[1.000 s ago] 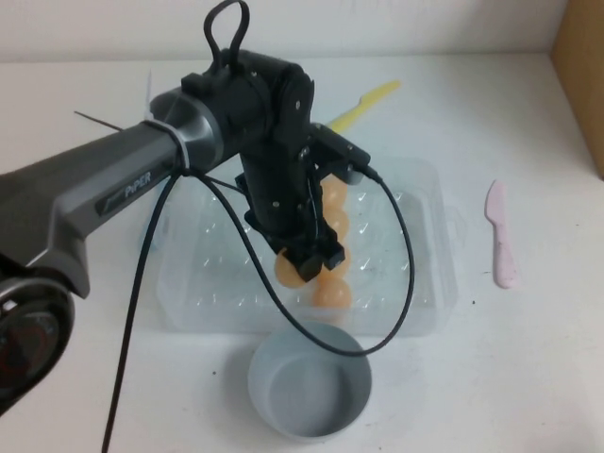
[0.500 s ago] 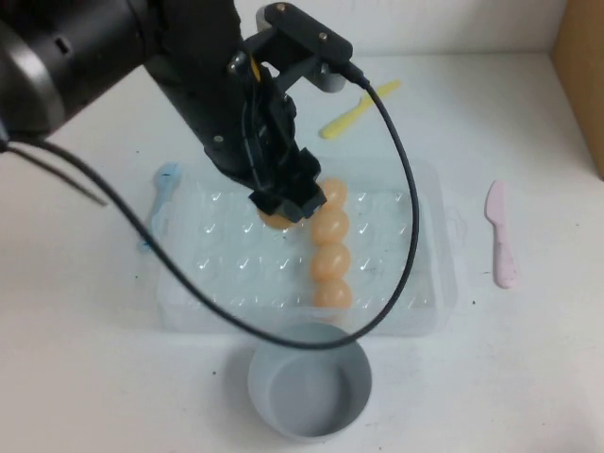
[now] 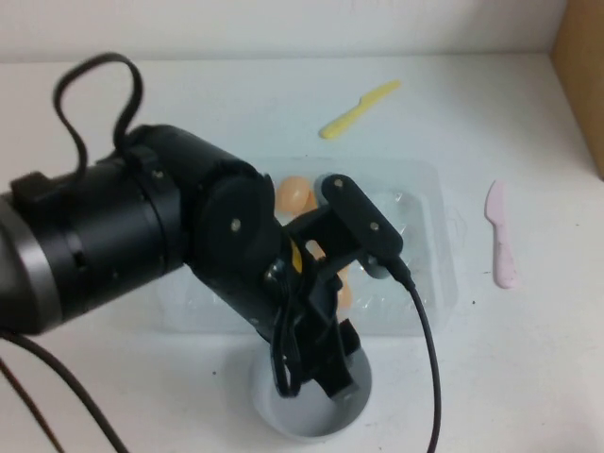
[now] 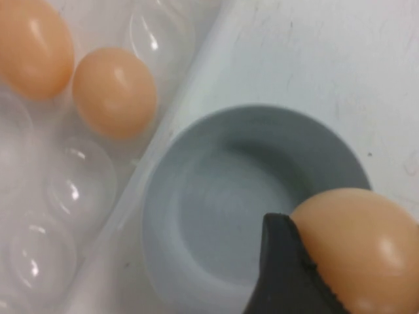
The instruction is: Take an egg out of the egg box
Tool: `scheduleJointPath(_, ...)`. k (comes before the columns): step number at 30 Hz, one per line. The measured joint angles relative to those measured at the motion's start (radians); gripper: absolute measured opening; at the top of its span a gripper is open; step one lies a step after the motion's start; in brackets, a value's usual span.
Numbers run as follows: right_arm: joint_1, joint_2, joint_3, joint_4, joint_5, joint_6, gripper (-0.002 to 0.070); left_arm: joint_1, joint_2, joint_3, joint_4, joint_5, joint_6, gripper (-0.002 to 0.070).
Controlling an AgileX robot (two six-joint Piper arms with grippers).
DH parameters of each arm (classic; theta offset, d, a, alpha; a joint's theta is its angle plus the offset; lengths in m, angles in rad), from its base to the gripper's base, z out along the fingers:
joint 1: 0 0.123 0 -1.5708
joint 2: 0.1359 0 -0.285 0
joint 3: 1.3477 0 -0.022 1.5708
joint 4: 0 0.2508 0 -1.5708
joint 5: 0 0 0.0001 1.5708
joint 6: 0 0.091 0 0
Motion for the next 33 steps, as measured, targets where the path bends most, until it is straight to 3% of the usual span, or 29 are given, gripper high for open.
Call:
scheduleJointPath(5, 0.0, 0.0, 0.0, 0.0, 0.0, 0.0, -0.0017, -0.01, 0.087, 0.022, 0.012, -0.113, 0.008, 0.0342)
scheduleJointPath(16, 0.0, 0.0, 0.0, 0.0, 0.0, 0.0, -0.0017, -0.01, 0.237, 0.024, 0.02, -0.125, 0.008, 0.0342)
scheduleJointPath(22, 0.0, 0.0, 0.0, 0.0, 0.0, 0.0, -0.0017, -0.01, 0.237, 0.024, 0.02, -0.111, -0.002, 0.0434)
scheduleJointPath(27, 0.0, 0.0, 0.0, 0.0, 0.0, 0.0, -0.0017, -0.01, 0.225, -0.022, 0.02, -0.042, -0.024, 0.0455)
scheduleJointPath(30, 0.0, 0.0, 0.0, 0.0, 0.0, 0.0, -0.0017, -0.01, 0.168, -0.057, 0.024, -0.037, -0.04, 0.0433)
scheduleJointPath(33, 0.0, 0.0, 0.0, 0.0, 0.0, 0.0, -0.0017, -0.01, 0.069, -0.066, 0.042, -0.054, -0.046, 0.0331)
